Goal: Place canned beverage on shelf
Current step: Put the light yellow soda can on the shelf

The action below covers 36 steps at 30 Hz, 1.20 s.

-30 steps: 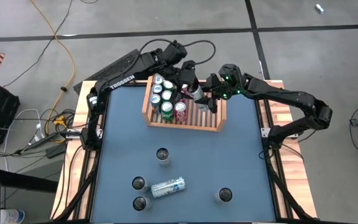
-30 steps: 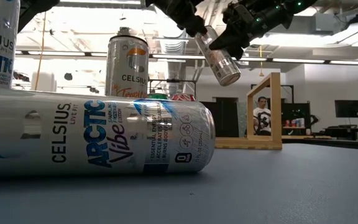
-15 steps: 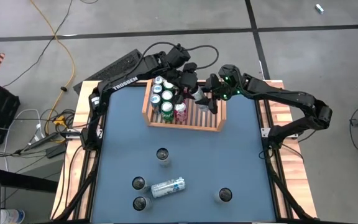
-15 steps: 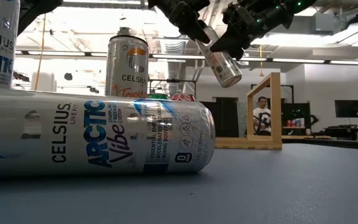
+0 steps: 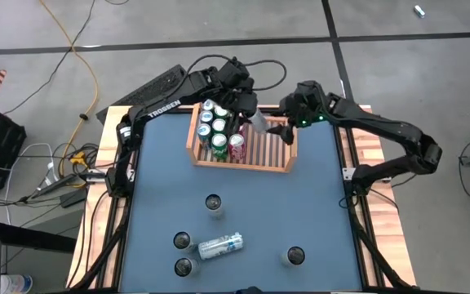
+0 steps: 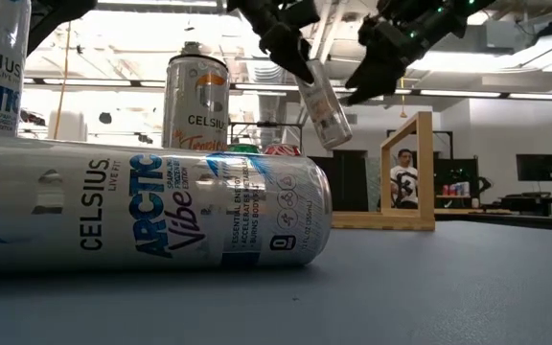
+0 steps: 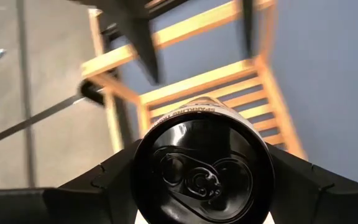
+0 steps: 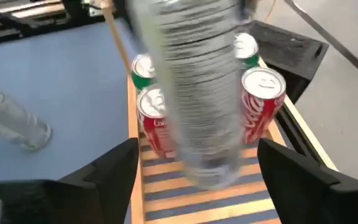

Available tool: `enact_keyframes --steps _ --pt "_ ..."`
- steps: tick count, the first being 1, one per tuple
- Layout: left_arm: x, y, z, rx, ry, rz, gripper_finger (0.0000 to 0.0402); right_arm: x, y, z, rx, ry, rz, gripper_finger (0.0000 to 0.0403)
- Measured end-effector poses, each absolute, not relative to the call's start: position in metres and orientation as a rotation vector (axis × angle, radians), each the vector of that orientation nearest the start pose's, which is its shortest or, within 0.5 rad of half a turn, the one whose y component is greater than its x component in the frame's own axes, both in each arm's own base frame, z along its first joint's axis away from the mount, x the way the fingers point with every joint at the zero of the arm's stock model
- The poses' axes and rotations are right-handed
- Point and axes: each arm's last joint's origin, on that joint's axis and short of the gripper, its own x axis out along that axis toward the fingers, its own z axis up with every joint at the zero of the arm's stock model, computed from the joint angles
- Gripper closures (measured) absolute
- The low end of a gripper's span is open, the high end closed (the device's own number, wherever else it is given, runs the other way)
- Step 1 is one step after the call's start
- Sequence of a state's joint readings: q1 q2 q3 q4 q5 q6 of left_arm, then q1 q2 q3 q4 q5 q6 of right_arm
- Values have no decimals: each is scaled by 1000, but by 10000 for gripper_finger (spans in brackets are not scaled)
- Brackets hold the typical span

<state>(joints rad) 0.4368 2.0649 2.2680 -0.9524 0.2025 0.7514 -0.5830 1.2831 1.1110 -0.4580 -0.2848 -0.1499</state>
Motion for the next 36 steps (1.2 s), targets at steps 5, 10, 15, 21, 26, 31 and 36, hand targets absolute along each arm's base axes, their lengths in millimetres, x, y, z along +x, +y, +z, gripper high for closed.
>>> enact_keyframes --steps 5,10,15,21,26,31,36 --pt "405 181 379 460 739 -77 150 213 -143 330 119 583 -320 82" --pt "412 182 376 452 714 -47 149 194 -142 345 89 528 -396 82" --pt "421 181 359 421 770 -51 149 184 -143 350 117 507 -445 82" --pt "437 168 331 424 882 -84 148 182 -145 348 141 527 -454 82" --pt "448 152 313 464 974 -97 148 184 -146 346 146 535 -451 82" --pt "453 148 309 434 966 -91 148 185 -146 345 147 537 -449 82" --pt "456 151 303 398 986 -17 148 185 -146 345 149 538 -448 82"
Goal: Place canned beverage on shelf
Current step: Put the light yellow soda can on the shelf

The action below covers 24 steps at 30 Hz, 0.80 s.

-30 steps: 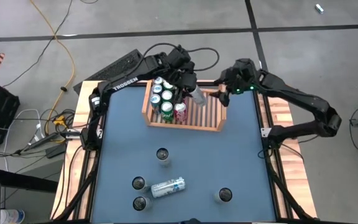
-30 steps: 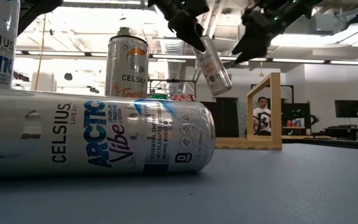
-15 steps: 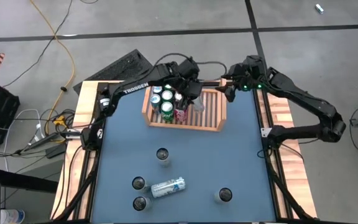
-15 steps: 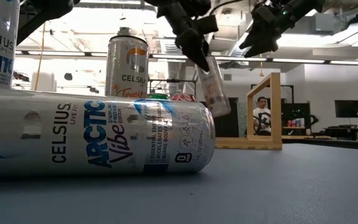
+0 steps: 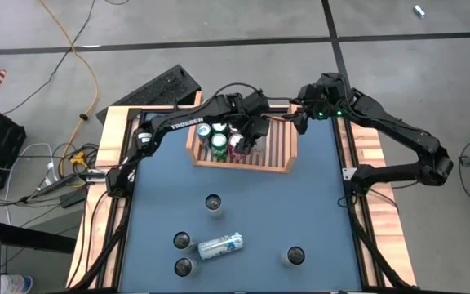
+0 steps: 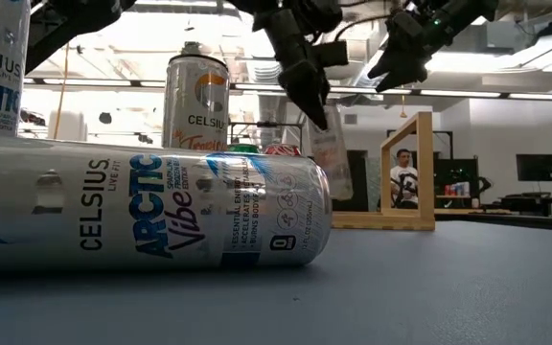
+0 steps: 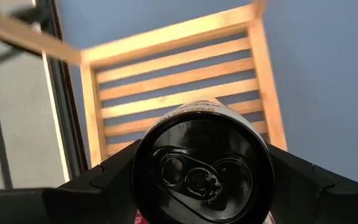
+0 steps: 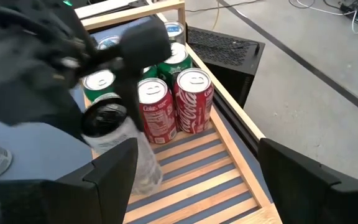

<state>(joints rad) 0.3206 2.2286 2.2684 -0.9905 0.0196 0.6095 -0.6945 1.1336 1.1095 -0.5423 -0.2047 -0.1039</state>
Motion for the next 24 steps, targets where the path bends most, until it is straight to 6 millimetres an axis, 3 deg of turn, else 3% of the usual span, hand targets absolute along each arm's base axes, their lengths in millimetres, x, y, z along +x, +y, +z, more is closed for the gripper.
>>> enact_keyframes --steps 6,24 --pt "463 144 287 332 1038 4 148 185 -145 345 148 540 -441 82" --pt "464 135 287 272 1059 66 148 187 -144 345 148 539 -433 82"
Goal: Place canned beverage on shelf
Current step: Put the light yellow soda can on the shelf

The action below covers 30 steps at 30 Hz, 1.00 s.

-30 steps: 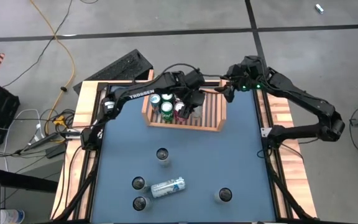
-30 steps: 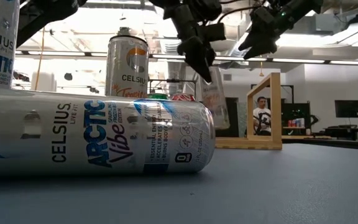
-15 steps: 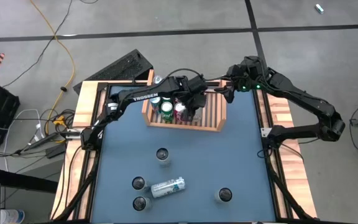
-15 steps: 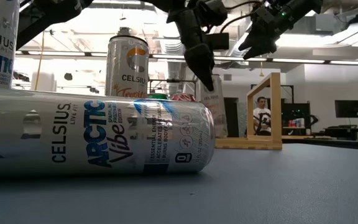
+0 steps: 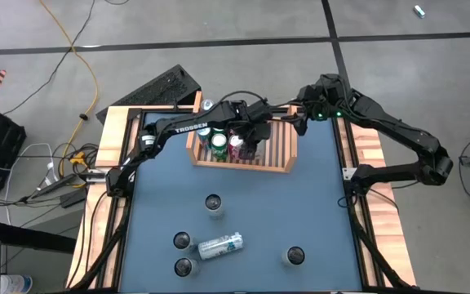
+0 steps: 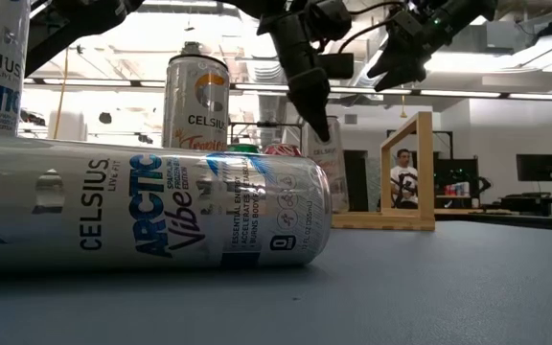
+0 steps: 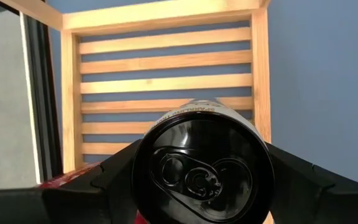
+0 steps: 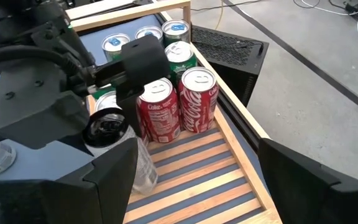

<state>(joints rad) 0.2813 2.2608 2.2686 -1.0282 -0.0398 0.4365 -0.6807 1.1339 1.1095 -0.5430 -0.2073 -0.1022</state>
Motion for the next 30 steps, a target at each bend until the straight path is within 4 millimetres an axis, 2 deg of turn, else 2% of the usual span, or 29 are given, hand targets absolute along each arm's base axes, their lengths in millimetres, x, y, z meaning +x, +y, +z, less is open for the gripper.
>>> enact_keyframes --steps 9,24,30 --pt "466 135 275 253 1097 59 148 187 -144 345 165 539 -436 82" --pt "465 135 273 274 1131 44 148 187 -144 345 164 539 -437 82" --pt "465 135 272 285 1130 31 125 187 -144 345 164 539 -437 82"
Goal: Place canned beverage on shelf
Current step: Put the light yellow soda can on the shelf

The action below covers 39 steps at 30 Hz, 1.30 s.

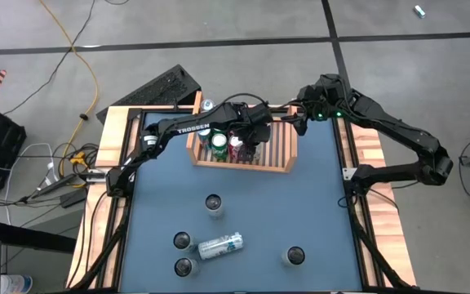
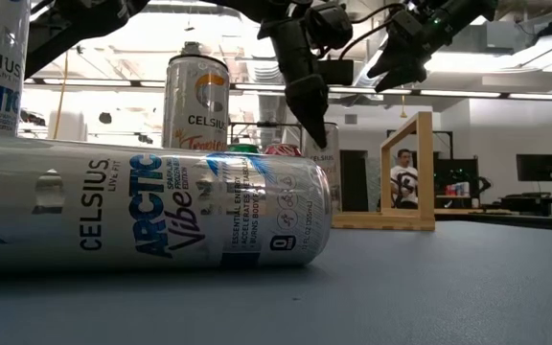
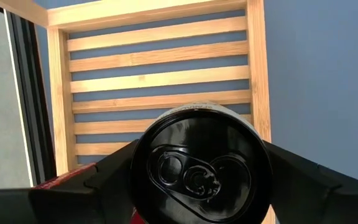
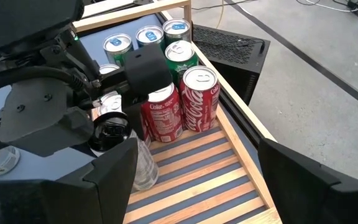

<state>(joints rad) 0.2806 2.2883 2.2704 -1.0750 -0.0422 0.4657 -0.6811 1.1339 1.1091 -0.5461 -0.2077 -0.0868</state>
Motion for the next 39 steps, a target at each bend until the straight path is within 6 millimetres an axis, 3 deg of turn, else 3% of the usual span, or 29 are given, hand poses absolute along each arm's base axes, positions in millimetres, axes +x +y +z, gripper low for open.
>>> enact_keyframes --steps 7,18,26,31,39 --pt "466 136 270 305 1135 40 82 187 -144 345 165 540 -436 82" --pt "467 137 271 345 1128 26 77 186 -143 343 172 561 -434 82" --pt "469 141 299 383 1023 63 76 186 -143 343 177 564 -434 82" --pt "460 146 313 413 1027 129 76 185 -143 342 177 566 -434 82" --pt "448 146 315 374 1090 79 76 194 -140 333 193 628 -397 82"
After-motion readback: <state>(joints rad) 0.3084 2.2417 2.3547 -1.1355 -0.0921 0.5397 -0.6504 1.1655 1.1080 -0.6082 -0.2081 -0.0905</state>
